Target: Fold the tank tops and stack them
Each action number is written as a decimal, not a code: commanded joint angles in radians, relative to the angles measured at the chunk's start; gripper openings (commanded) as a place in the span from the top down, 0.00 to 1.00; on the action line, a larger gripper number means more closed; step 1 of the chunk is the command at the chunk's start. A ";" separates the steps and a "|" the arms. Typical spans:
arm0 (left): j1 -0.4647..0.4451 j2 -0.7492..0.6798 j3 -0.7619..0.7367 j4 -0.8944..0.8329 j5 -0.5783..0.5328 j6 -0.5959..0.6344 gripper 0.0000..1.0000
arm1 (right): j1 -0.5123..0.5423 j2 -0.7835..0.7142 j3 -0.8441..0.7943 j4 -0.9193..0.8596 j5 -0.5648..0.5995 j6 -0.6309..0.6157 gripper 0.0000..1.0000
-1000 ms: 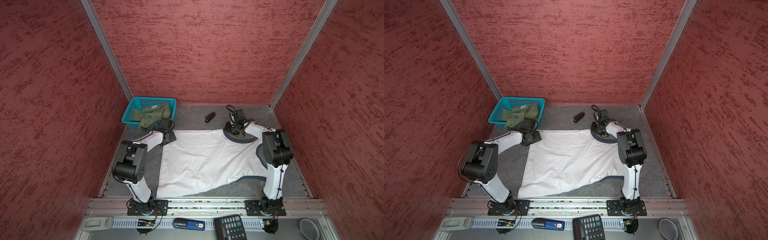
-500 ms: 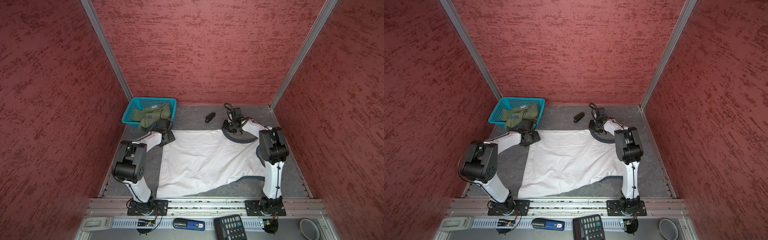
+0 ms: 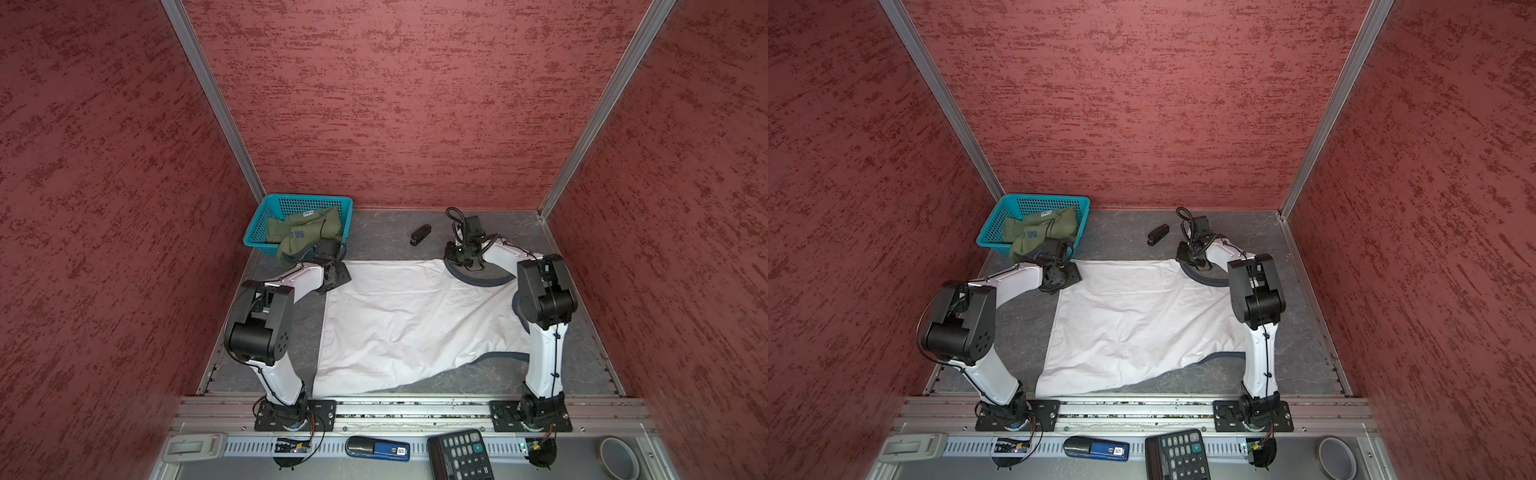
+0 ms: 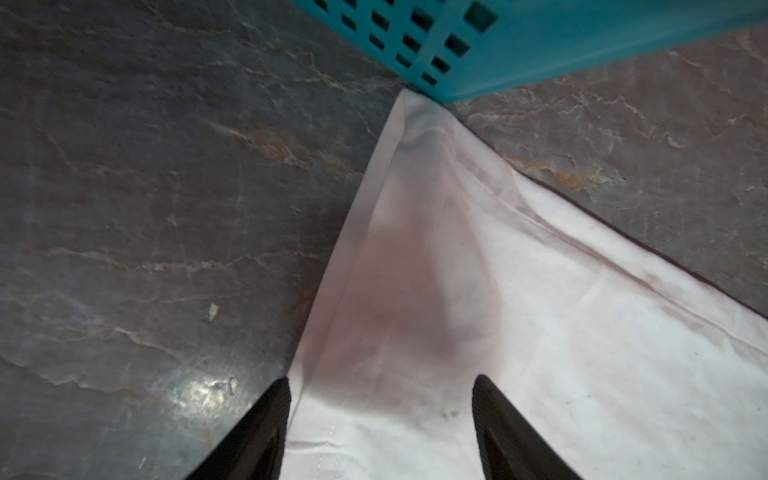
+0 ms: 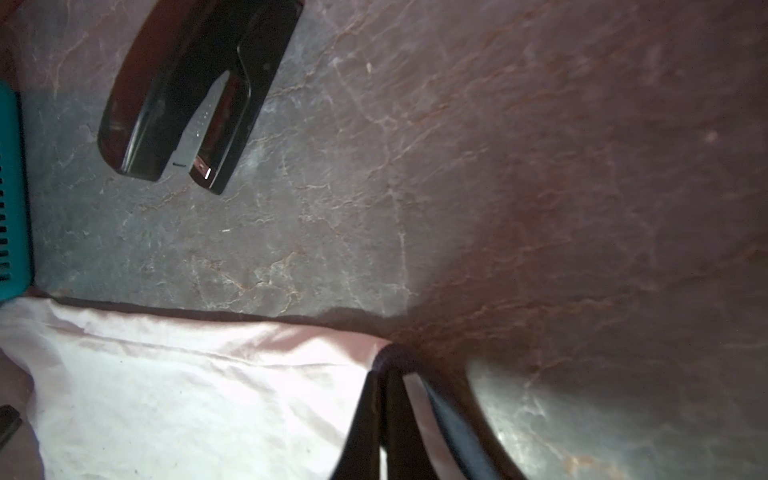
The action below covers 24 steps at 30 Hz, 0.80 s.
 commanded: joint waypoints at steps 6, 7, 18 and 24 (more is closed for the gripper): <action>0.004 -0.008 -0.020 0.040 0.010 0.003 0.29 | -0.094 -0.128 -0.050 0.069 -0.030 0.077 1.00; 0.003 -0.010 -0.018 0.043 0.013 0.003 0.29 | -0.112 -0.137 -0.050 0.072 -0.044 0.080 1.00; -0.065 -0.083 -0.009 0.007 -0.002 0.009 0.28 | -0.159 0.075 0.190 -0.021 0.015 0.065 1.00; -0.133 -0.194 -0.079 -0.112 -0.022 -0.026 0.26 | -0.159 0.085 0.282 -0.138 0.108 0.012 0.52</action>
